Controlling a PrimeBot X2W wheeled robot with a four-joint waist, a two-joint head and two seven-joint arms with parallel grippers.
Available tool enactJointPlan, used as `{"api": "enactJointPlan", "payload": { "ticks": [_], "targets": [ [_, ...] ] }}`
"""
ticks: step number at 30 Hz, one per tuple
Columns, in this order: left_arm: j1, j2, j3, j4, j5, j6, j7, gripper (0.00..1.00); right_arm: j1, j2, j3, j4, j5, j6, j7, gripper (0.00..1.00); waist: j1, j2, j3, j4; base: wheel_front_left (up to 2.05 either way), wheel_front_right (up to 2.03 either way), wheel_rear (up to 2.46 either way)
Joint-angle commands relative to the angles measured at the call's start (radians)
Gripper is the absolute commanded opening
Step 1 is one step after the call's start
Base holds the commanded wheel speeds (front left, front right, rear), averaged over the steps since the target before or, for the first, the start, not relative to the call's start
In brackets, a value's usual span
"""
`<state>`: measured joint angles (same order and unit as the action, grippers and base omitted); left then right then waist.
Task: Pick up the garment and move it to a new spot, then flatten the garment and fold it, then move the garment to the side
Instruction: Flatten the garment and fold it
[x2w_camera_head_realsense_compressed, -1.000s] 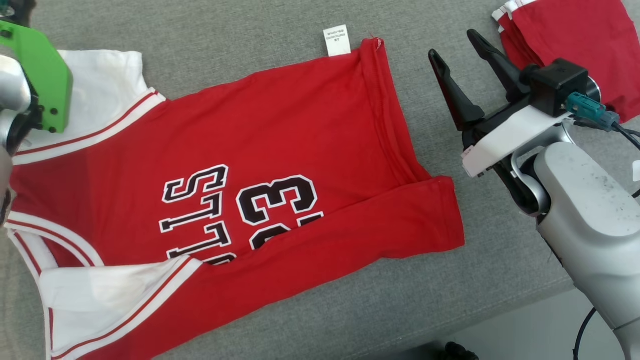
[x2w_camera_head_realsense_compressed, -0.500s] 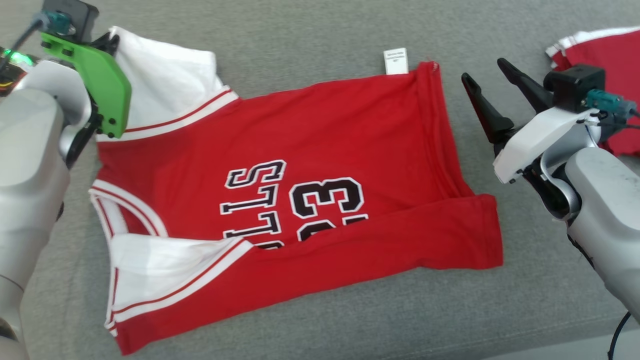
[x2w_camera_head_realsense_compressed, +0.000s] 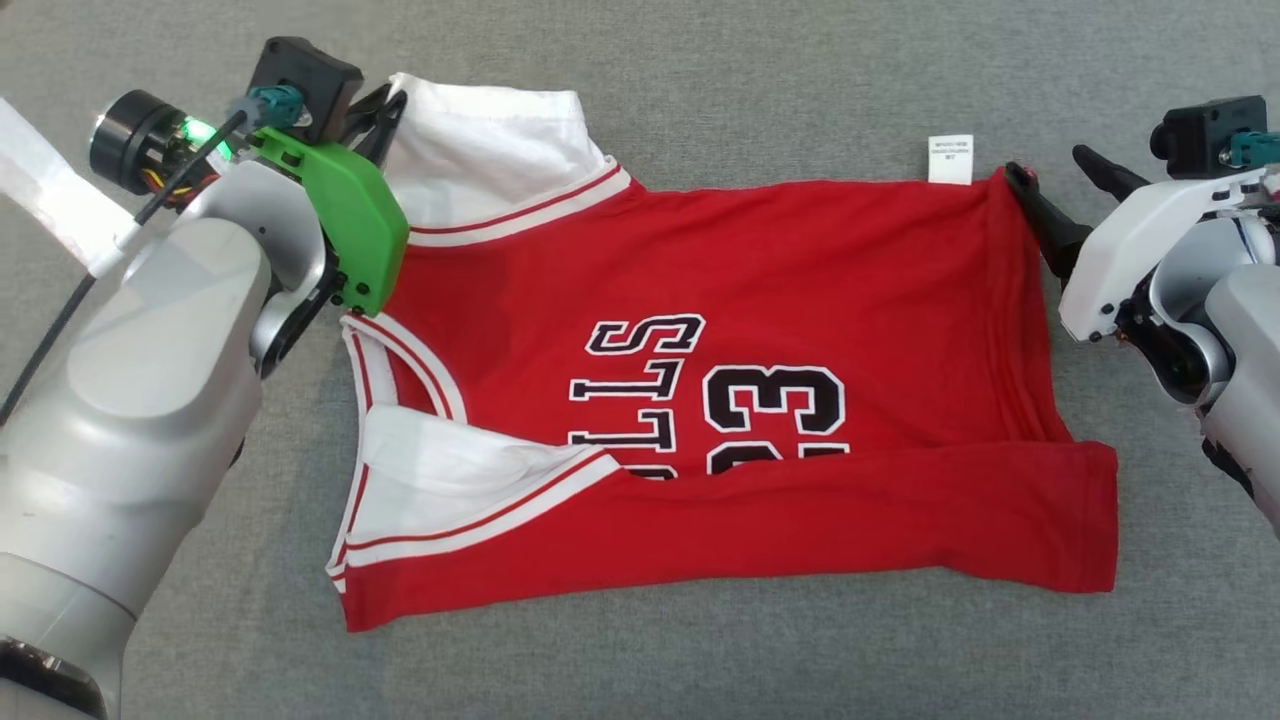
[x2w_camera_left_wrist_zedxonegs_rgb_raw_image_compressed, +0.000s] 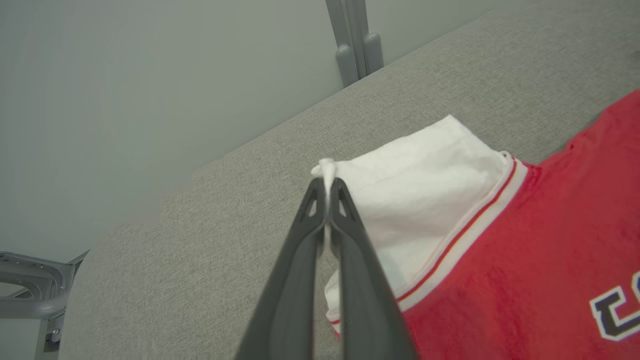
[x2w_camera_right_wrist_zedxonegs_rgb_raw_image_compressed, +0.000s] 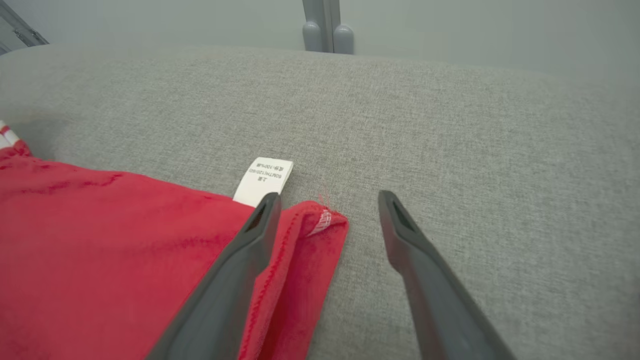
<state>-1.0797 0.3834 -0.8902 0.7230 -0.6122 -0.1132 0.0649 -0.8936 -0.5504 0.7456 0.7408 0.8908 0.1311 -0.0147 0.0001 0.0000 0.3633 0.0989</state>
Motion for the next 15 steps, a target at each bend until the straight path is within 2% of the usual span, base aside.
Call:
{"api": "enactJointPlan", "payload": {
  "ticks": [1,11,12,13,14,15],
  "targets": [
    [0.016,-0.004,-0.003,-0.01,0.005,0.008,0.002,0.0,-0.017,-0.005,0.016,0.021,0.007,-0.001,0.006,1.0,-0.0001,0.0,0.014,0.021,0.0,0.0,0.0],
    [0.03,0.008,-0.005,-0.052,-0.008,0.026,0.006,0.0,-0.06,-0.002,0.123,0.108,0.051,-0.001,0.034,1.0,-0.0001,0.0,0.026,0.017,0.0,0.0,0.0],
    [0.031,0.011,-0.004,-0.051,-0.01,0.026,0.006,0.0,-0.065,-0.004,0.133,0.111,0.057,-0.001,0.035,0.93,-0.0001,0.0,0.026,0.016,0.0,0.0,0.0],
    [0.031,0.013,-0.002,-0.049,-0.012,0.028,0.006,0.0,-0.071,-0.006,0.144,0.112,0.062,-0.001,0.035,0.31,-0.0001,0.0,0.026,0.014,0.0,0.0,0.0],
    [0.031,0.016,-0.001,-0.047,-0.014,0.028,0.006,0.0,-0.074,-0.008,0.154,0.111,0.065,-0.001,0.035,0.0,-0.0001,0.0,0.027,0.012,0.0,0.0,0.0],
    [0.029,0.018,0.002,-0.044,-0.016,0.032,0.006,0.0,-0.078,-0.011,0.165,0.109,0.07,-0.001,0.034,0.0,-0.0001,0.0,0.028,0.011,0.0,0.0,0.0]
  ]
}}
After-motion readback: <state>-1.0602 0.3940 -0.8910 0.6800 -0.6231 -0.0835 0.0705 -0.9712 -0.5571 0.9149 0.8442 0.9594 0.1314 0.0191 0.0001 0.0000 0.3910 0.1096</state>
